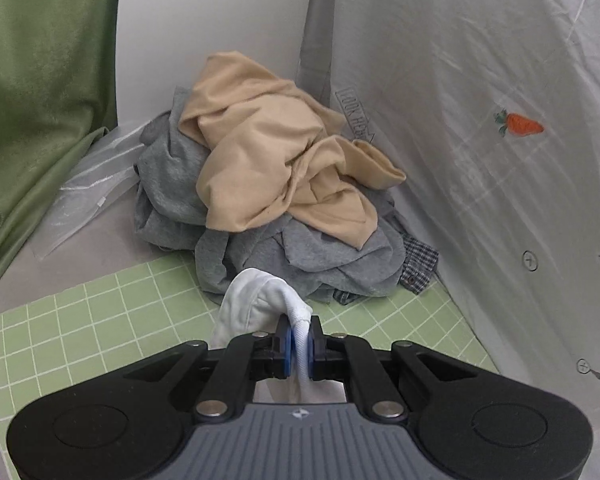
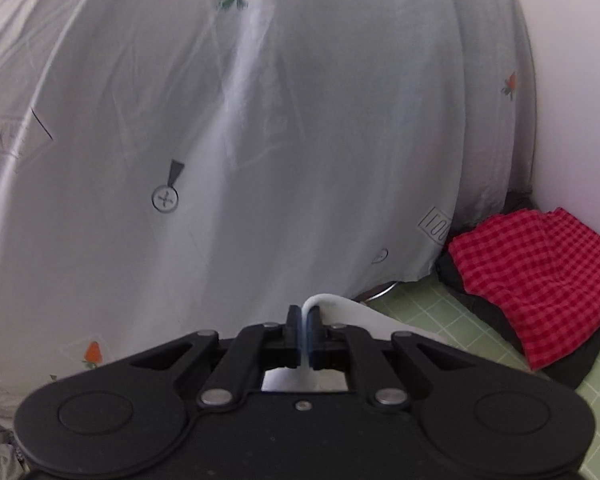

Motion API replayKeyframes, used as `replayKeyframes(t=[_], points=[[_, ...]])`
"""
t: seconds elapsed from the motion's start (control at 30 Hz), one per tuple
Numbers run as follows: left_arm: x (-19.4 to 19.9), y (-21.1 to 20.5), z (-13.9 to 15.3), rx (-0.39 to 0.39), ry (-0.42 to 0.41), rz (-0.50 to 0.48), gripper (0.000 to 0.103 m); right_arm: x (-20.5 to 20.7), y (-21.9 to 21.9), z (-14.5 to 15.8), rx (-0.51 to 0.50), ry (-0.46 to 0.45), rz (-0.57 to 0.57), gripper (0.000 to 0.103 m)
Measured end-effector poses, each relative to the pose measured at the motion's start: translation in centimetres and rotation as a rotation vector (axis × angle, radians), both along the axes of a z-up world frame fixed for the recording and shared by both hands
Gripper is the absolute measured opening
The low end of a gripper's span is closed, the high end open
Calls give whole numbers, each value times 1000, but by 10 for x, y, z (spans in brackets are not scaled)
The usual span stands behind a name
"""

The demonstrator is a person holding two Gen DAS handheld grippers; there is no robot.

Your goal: Fold clothes

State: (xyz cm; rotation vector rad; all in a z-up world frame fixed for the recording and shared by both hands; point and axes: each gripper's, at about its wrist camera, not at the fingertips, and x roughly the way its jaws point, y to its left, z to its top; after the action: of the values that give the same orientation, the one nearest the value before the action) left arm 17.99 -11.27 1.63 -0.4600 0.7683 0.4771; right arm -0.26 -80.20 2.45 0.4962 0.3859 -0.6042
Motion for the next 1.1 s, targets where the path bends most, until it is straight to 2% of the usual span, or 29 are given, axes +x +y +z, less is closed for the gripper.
replayKeyframes(t=[0.13, 0.3, 0.37, 0.4, 0.43, 0.47, 0.5, 0.53, 0.57, 0.67, 0.77, 0.83, 0.93, 1.03, 1.1], points=[[25, -3, -36, 15, 71, 17, 9, 45, -8, -37, 24, 85, 16, 3], [54, 2, -69, 15, 117, 40, 9, 102, -15, -71, -3, 156, 67, 3], [66, -1, -78, 29, 143, 52, 17, 127, -19, -84, -5, 168, 85, 4], [72, -3, -82, 38, 159, 58, 19, 137, -21, -90, 2, 186, 94, 10], [77, -7, -84, 51, 171, 50, 30, 140, -20, -91, -7, 214, 107, 29], [77, -13, -82, 74, 165, 17, 45, 134, -17, -88, -44, 232, 97, 44], [76, -21, -78, 101, 147, -27, 54, 127, -14, -85, -80, 244, 80, 72], [72, -28, -75, 131, 128, -64, 75, 112, -12, -82, -107, 236, 32, 88], [66, -36, -71, 160, 113, -86, 84, 90, -12, -80, -106, 227, -26, 91], [48, -57, -63, 205, 100, -140, 84, 28, -18, -95, 19, 254, -153, 91], [29, -73, -59, 173, 112, -206, 84, -27, -16, -127, 136, 342, -255, 91], [13, -84, -56, 153, 124, -242, 84, -53, -11, -143, 184, 368, -290, 90], [-12, -104, -50, 132, 128, -306, 84, -71, -2, -159, 259, 334, -280, 90], [-40, -127, -44, 112, 125, -374, 84, -66, 11, -168, 260, 333, -232, 89], [-59, -142, -39, 87, 117, -409, 84, -64, 18, -170, 215, 353, -217, 88]])
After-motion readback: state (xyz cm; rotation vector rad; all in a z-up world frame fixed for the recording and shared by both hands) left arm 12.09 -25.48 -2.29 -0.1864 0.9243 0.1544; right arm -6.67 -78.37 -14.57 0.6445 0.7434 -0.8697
